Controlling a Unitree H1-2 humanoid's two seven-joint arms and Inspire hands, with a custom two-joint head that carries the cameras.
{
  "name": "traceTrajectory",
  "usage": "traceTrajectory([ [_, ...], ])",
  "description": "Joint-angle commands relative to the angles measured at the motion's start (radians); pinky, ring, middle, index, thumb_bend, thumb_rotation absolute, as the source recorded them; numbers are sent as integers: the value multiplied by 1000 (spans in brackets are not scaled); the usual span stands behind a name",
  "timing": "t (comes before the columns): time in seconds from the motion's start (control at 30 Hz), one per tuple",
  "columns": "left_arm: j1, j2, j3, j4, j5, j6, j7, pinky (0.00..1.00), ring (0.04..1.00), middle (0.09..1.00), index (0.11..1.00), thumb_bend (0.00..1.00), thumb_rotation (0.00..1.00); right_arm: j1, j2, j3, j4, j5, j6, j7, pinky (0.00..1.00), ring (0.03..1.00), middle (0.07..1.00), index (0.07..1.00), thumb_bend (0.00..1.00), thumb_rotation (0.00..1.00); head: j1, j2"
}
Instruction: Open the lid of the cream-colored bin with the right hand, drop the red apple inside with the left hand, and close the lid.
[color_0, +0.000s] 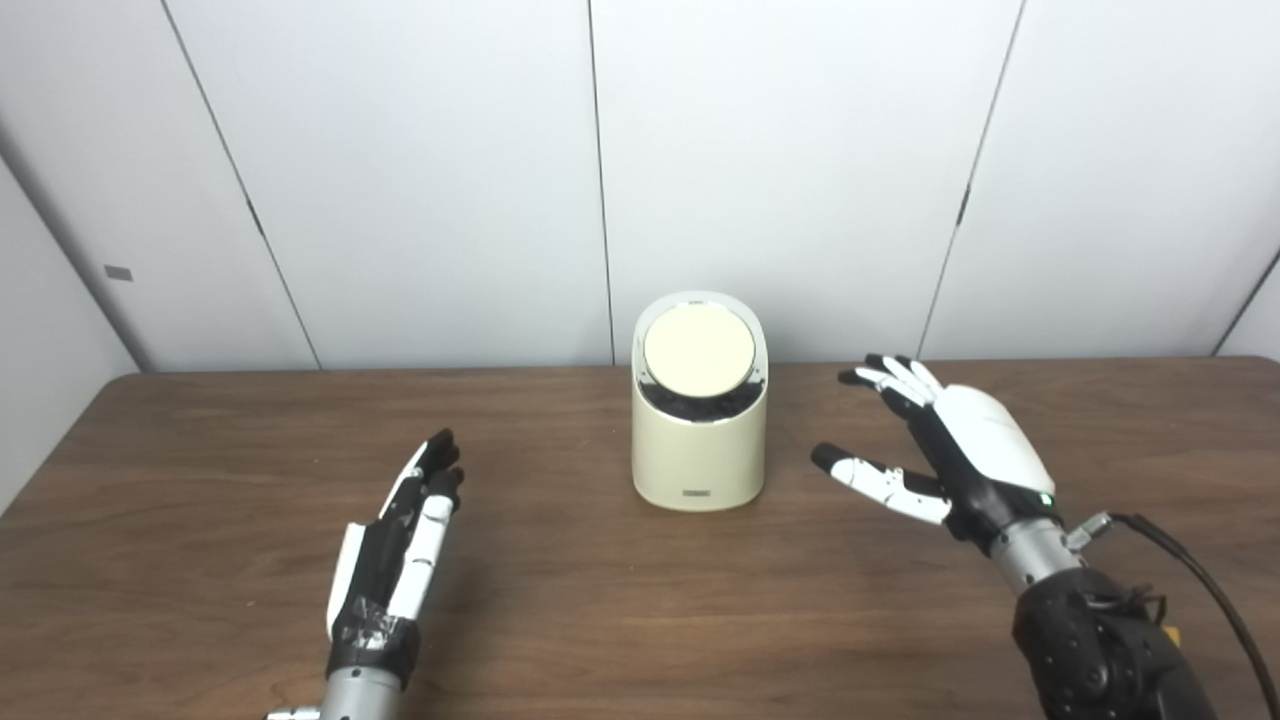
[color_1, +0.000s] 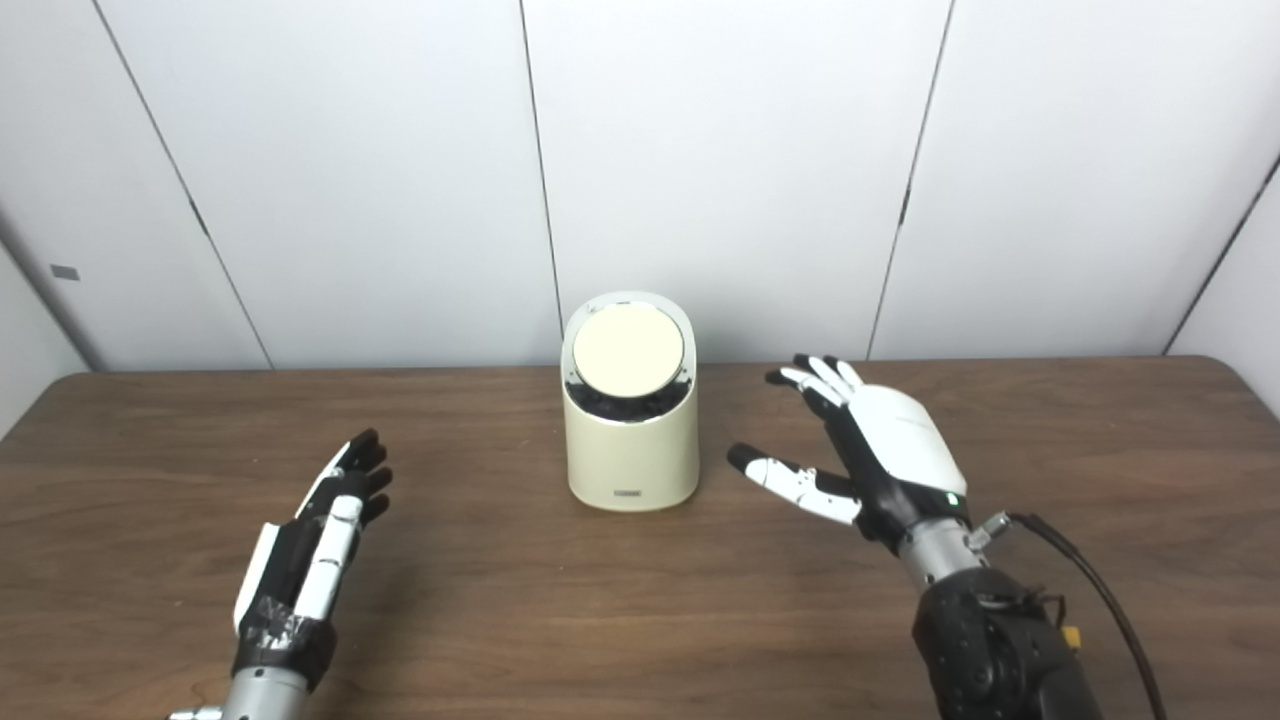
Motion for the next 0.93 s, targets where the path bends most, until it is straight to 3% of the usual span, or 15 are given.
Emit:
traceTrajectory([
  [0.0,10,9,15,-25,-29,-42,-7,954,934,943,958,518,811,6,25,-39,-12,90,-21,-45,911,982,959,893,467,936,1,2],
  [0.23,92,2,47,-7,-87,-127,-8,934,928,934,940,506,862,105,175,-142,6,394,-20,-106,881,930,940,912,562,1000,-7,10],
  [0.43,145,1,44,23,-65,-175,-7,940,934,946,961,511,880,136,228,-189,45,572,-56,-125,937,958,960,951,592,1000,-17,10],
  [0.63,168,12,32,88,-23,-252,-13,956,940,946,968,524,850,166,219,-183,46,616,-66,-138,970,968,971,955,608,1000,-18,14],
  [0.9,174,-14,27,157,-7,-326,2,925,923,929,950,568,826,194,219,-167,43,645,-70,-157,975,965,979,948,570,1000,-20,15],
])
